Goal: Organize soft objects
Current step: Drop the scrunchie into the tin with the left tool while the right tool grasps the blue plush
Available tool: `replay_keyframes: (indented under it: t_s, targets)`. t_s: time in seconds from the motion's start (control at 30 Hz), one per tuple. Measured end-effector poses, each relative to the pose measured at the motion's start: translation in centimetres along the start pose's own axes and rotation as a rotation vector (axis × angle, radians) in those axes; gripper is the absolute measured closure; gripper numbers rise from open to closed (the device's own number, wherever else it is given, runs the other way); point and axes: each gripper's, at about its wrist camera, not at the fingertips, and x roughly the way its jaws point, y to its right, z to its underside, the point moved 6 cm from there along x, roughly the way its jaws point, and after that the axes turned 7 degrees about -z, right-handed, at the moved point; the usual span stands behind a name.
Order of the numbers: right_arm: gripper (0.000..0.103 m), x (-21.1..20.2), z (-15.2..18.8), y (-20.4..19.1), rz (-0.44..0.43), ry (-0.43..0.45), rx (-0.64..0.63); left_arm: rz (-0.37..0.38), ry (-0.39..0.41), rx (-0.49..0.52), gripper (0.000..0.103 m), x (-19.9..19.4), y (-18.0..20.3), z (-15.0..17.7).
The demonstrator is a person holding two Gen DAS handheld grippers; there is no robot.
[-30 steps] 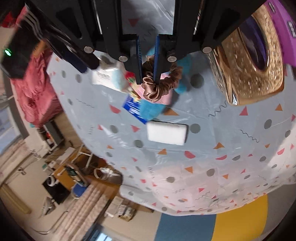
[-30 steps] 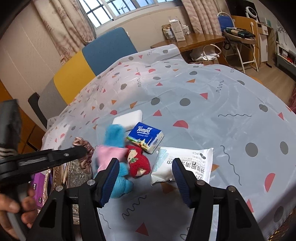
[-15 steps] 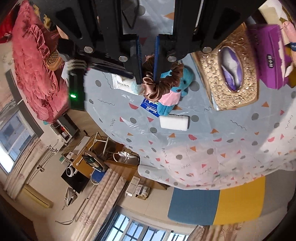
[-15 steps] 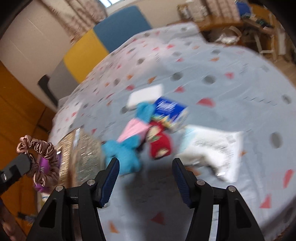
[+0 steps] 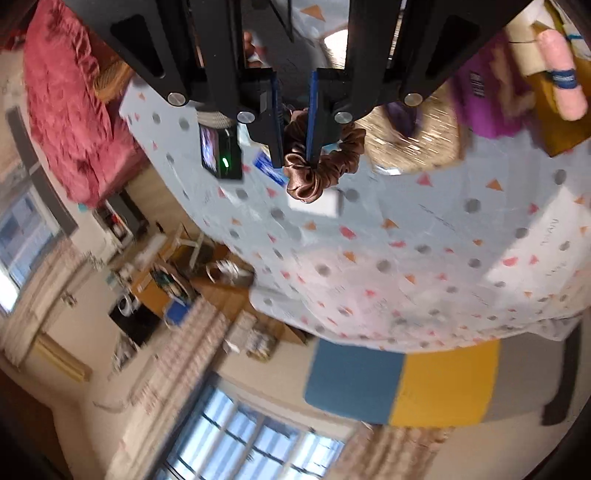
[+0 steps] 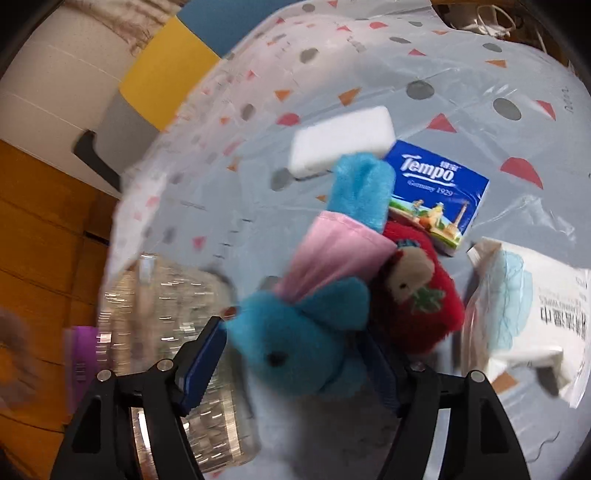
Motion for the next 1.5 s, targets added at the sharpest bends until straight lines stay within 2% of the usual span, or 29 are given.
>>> replay_keyframes:
  t_s: [0.07,0.13,0.23,0.37,0.6,0.77,0.83,0.93,0.97,1.07,1.1,1.23,1.37,1.5]
  targets:
    - [0.033,0.5,0.0,-0.1,0.013,-0.011,-0.034,-0.031,0.040,-0.038,0.092,-1.4,-2.1,-0.9]
    - [0.045,0.8,0.0,-0.4,0.015,-0.014,-0.076,-0.059,0.065,-0.075,0.092,-2.6,-4.3,-1.3]
    - [0.047,1.4,0.2,-0.4,0.033,-0.035,-0.097,-0.105,0.113,-0.132,0.092,-5.2,-8.1,-1.3]
    - [0.047,1.8,0.5,-0.5,0.052,-0.049,-0.125,-0.184,0.155,-0.196,0.092,-8.5,-13.3,0.3]
    - [0.047,2.0,0.7,-0.4,0.060,-0.055,-0.139,-0.316,0.129,-0.330,0.092,-10.3,-21.2,5.7]
    - [0.047,1.6,0.7,-0.8,0.099,-0.031,-0.181,-0.424,0.067,-0.401,0.091,-10.3,-25.9,11.0]
    - [0.047,1.9,0.8,-1.1,0.119,-0.032,-0.212,-0.445,0.032,-0.453,0.091,-10.0,-27.6,13.1]
    - [0.047,2.0,0.8,-1.2,0.133,-0.029,-0.230,-0.511,-0.003,-0.510,0.087,-9.8,-30.1,15.7]
    - [0.047,2.0,0.8,-1.2,0.134,-0.028,-0.233,-0.540,-0.014,-0.520,0.081,-9.7,-30.7,16.5]
    - [0.047,2.0,0.8,-1.1,0.136,-0.026,-0.234,-0.570,-0.019,-0.535,0.050,-10.0,-31.5,18.0]
    - [0.047,2.1,0.8,-1.1,0.137,-0.025,-0.235,-0.571,-0.012,-0.538,0.046,-10.3,-31.4,18.3]
    - [0.047,2.5,1.0,-1.0,0.132,-0.042,-0.230,-0.600,0.023,-0.494,0.046,-11.0,-30.1,18.7]
    - [0.046,2.6,1.0,-0.9,0.131,-0.049,-0.235,-0.642,0.071,-0.374,0.046,-11.5,-27.0,18.7]
    - [0.046,2.5,0.9,-0.8,0.119,-0.049,-0.216,-0.625,0.079,-0.292,0.045,-10.8,-24.7,18.4]
